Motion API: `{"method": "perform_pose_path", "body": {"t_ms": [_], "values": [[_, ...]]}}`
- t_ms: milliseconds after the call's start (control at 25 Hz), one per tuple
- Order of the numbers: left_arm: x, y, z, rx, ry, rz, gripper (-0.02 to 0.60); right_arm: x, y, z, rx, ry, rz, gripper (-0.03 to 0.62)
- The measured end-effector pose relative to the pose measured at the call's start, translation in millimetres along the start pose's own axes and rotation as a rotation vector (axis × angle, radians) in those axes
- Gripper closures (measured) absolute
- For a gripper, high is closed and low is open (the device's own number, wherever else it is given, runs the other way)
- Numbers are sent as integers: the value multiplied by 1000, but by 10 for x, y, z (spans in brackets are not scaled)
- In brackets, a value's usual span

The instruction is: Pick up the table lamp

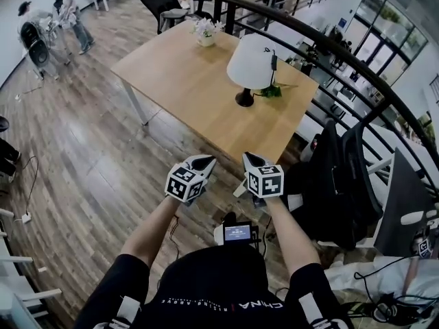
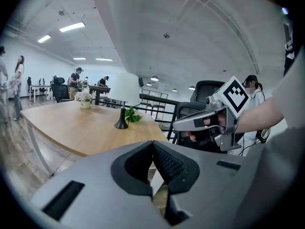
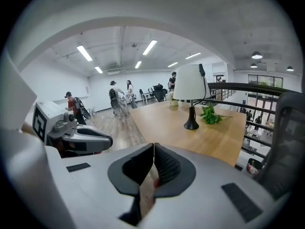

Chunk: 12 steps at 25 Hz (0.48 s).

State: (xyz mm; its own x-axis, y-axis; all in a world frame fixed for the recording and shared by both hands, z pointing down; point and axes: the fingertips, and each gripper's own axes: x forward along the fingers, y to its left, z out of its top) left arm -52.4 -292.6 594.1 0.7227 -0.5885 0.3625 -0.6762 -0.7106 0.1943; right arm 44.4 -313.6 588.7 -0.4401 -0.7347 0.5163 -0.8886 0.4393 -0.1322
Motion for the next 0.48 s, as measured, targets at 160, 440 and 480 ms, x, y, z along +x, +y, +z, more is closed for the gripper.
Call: {"method": "perform_pose_path", "body": {"t_ms": [160,440,480], "values": [[439,315,392,-13,-14,27,561,309,-427,433,10,-31,18,562],[1184,552,824,-18,-6,31,561,713,-1012,919,16,-61,55,562],[1247,578,861,-20,-7,33,561,760,-1077,959,20,-61,57,562]]}}
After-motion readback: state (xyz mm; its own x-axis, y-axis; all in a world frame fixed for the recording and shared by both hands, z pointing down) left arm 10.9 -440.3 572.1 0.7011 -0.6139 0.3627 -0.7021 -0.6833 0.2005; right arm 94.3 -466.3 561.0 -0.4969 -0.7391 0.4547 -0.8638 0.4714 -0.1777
